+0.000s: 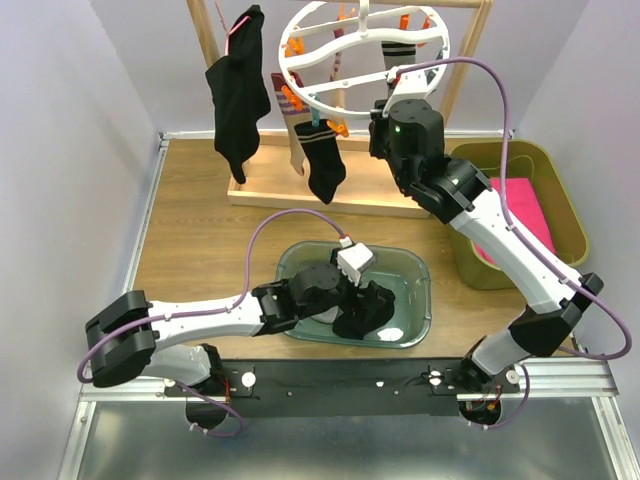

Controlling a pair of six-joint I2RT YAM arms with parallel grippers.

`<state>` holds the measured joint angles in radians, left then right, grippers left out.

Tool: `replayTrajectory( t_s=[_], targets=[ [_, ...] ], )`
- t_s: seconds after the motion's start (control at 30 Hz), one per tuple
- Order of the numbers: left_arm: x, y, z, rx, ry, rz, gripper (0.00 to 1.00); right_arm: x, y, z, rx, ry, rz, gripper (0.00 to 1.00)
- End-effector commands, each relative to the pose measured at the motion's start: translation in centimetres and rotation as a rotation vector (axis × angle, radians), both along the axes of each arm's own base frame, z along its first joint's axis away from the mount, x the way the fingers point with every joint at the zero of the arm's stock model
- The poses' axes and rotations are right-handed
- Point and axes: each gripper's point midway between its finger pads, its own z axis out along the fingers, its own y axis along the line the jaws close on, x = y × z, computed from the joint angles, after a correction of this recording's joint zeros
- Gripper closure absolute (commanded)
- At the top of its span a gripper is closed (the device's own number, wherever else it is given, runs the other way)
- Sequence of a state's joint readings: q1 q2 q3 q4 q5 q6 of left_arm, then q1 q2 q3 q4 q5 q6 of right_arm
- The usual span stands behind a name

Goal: Remove the socks clipped to the hanger

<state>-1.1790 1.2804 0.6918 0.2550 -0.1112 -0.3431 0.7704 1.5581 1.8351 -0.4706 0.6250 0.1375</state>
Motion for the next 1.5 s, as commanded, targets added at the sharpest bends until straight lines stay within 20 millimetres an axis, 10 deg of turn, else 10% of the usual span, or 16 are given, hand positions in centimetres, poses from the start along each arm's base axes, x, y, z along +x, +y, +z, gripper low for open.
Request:
replayTrajectory(
  t_s=[0.0, 0.37, 0.73, 1.47],
  targets=[
    [0.2, 0.5, 5.1, -0.108, -0.014, 0.042, 0.09, -1.5, -0.3, -4.1, -0.043, 0.13, 0.064, 0.99],
    [12.3, 10.4, 19.4, -0.522, -0.333, 0.498, 0.05, 0.1, -1.2, -4.2, -0.004, 0.144, 0.135, 0.96],
    [22.5, 14.4, 18.8, -0.477, -0.534, 0.633, 0.02, 2.0, -0.8, -3.2, -0.029, 0.16, 0.233, 0.94],
    [31.8, 13.3, 18.7, -0.308, -0.784, 0.418, 0.08, 1.8, -1.1, -2.9, -0.008, 0.198, 0.348, 0.9]
  ],
)
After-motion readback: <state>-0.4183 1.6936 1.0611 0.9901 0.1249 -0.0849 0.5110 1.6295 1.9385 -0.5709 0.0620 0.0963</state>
